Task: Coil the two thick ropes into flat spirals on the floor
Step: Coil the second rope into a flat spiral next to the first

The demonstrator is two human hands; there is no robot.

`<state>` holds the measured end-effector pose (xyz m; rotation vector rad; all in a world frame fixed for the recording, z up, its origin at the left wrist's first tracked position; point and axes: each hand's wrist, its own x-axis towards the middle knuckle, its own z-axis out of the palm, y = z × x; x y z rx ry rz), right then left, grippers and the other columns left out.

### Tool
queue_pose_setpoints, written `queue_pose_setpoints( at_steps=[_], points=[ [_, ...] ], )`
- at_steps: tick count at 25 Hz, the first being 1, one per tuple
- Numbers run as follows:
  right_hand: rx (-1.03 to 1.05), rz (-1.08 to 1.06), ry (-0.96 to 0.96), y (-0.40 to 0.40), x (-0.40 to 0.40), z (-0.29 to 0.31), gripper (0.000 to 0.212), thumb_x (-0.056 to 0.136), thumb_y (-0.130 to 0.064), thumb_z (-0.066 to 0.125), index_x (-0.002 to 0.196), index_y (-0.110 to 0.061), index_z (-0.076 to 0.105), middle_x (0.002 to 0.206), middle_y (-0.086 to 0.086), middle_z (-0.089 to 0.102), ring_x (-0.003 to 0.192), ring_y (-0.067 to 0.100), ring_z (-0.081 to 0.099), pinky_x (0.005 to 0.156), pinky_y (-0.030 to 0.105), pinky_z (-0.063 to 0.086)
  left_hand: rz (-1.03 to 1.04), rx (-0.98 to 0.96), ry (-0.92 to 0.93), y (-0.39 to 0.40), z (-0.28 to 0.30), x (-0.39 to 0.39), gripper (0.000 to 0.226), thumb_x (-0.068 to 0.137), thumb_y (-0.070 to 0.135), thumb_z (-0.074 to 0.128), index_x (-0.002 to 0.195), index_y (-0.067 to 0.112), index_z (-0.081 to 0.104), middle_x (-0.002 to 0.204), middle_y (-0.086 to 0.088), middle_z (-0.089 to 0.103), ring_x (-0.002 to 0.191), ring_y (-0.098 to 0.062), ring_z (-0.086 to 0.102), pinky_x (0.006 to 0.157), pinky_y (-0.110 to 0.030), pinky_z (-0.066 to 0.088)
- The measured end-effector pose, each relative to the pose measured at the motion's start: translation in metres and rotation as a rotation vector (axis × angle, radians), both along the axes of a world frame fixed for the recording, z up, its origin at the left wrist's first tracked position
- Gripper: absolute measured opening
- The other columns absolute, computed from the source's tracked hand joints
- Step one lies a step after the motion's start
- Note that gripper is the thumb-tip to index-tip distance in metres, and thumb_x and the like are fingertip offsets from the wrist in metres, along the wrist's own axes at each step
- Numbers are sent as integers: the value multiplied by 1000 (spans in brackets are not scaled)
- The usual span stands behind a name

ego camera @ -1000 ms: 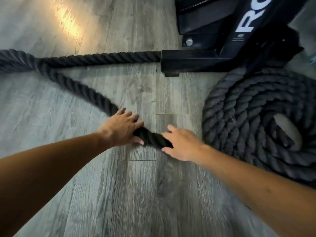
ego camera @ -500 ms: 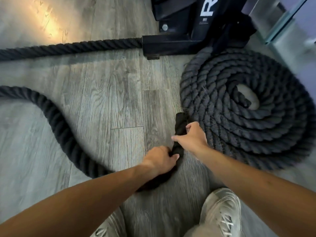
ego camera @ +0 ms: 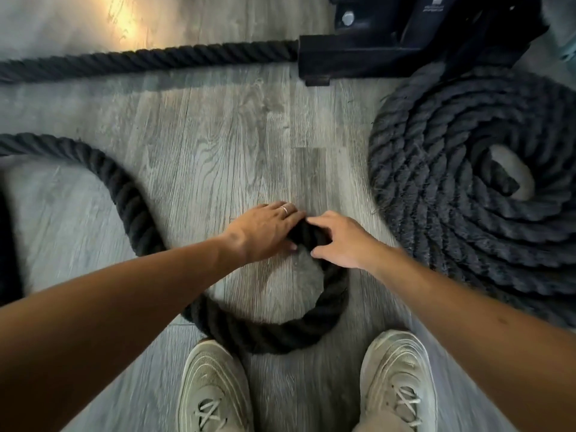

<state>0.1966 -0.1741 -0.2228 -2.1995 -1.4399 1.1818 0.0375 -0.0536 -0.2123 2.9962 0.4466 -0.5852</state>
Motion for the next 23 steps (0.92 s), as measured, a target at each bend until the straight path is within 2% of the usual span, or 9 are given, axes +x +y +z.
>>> queue_pose_setpoints(
  at_steps=[3, 7, 11, 14, 15, 17, 19, 21, 23],
  points=[
    [31, -331, -158, -33, -23, 2, 82, 74, -52, 79, 144, -34, 41, 125, -3, 47, 118, 22, 50, 94, 38, 47, 59, 163, -110, -10, -5, 8, 53, 100, 51, 39, 142, 18, 41, 126, -7, 61, 115, -25, 58, 99, -39, 43],
    [15, -633, 79, -78, -56, -4, 93, 84, -53, 69, 153, -38, 10, 137, 0, 50, 119, 28, 56, 93, 40, 48, 439, 79, -127, -17, -2, 17, 39, 99, 51, 42, 127, 24, 43, 85, -8, 63, 67, -23, 57, 68, -38, 51],
    [142, -645, -48, -48, -8, -8, 55, 94, -40, 60, 144, -35, 36, 134, 2, 54, 122, 27, 54, 95, 38, 45, 945, -365, 34, -28, 14, 27, 39, 91, 46, 53, 107, 11, 61, 81, -3, 66, 76, -24, 62, 69, -33, 46],
    [238, -530, -143, -40, 11, -2, 48, 93, -44, 62, 138, -31, 49, 134, -1, 53, 122, 23, 54, 89, 31, 43, 1088, -559, 154, -44, 16, 11, 58, 92, 64, 45, 89, 10, 64, 69, -5, 74, 62, -23, 71, 64, -29, 51],
    [216, -469, -106, -44, 10, -1, 64, 89, -51, 66, 145, -31, 44, 143, -1, 47, 131, 22, 47, 97, 32, 42, 1120, -603, 166, -49, 15, 8, 61, 94, 67, 42, 85, 10, 62, 65, -5, 73, 57, -21, 70, 61, -27, 49],
    [86, -315, -41, -56, -6, -1, 117, 67, -72, 74, 158, -32, 14, 165, -2, 10, 149, 23, 17, 117, 41, 28, 1159, -627, 141, -50, 12, 11, 62, 95, 66, 40, 81, 10, 62, 63, -4, 71, 61, -17, 66, 62, -29, 44],
    [11, -203, -145, -65, -31, -5, 144, 48, -86, 72, 158, -33, -4, 162, 0, -27, 151, 31, -5, 120, 52, 18, 1170, -636, 142, -46, 11, 16, 63, 95, 66, 41, 86, 9, 66, 69, -5, 72, 70, -18, 64, 75, -33, 45],
    [-9, -216, -246, -63, -51, -7, 139, 45, -92, 66, 157, -33, 8, 158, 9, -36, 149, 42, -10, 118, 58, 15, 1164, -649, 177, -42, 6, 17, 65, 93, 68, 43, 82, 9, 65, 73, -6, 69, 69, -20, 60, 78, -34, 44],
    [-11, -270, -278, -57, -61, -8, 113, 50, -91, 64, 145, -36, 32, 159, 14, -33, 148, 48, -8, 117, 59, 17, 1134, -673, 212, -38, 4, 11, 69, 88, 74, 45, 74, 9, 64, 70, -5, 65, 64, -21, 56, 68, -33, 42]
  ],
)
